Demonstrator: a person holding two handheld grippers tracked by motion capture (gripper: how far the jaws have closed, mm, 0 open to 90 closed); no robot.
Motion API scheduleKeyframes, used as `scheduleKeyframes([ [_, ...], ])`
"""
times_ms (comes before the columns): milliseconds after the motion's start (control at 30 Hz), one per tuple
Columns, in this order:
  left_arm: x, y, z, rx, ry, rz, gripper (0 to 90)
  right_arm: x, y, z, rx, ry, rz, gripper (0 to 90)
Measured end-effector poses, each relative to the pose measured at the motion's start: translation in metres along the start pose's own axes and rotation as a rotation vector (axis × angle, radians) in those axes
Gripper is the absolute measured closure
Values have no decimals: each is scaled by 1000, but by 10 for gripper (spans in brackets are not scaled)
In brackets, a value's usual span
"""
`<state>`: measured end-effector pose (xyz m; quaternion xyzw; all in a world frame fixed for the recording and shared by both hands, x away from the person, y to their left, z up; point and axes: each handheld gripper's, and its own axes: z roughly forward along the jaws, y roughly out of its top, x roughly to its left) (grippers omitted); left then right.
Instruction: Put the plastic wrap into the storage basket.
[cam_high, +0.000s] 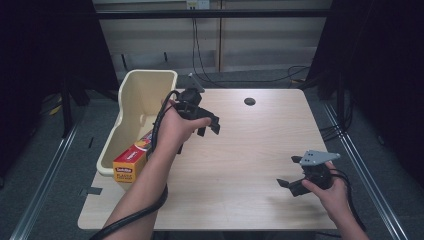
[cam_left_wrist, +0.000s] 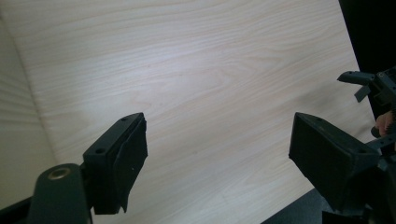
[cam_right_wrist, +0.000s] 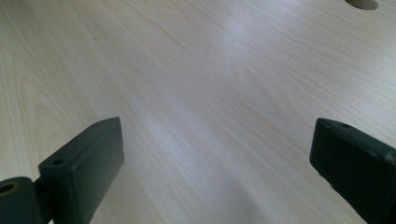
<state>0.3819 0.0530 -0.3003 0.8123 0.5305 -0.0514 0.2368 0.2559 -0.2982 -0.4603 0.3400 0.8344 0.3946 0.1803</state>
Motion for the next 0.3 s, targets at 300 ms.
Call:
scheduleKeyframes([
  [300, -13, -5, 20, -4, -28, 38, 178, 0, -1, 2, 5, 6, -2, 28],
])
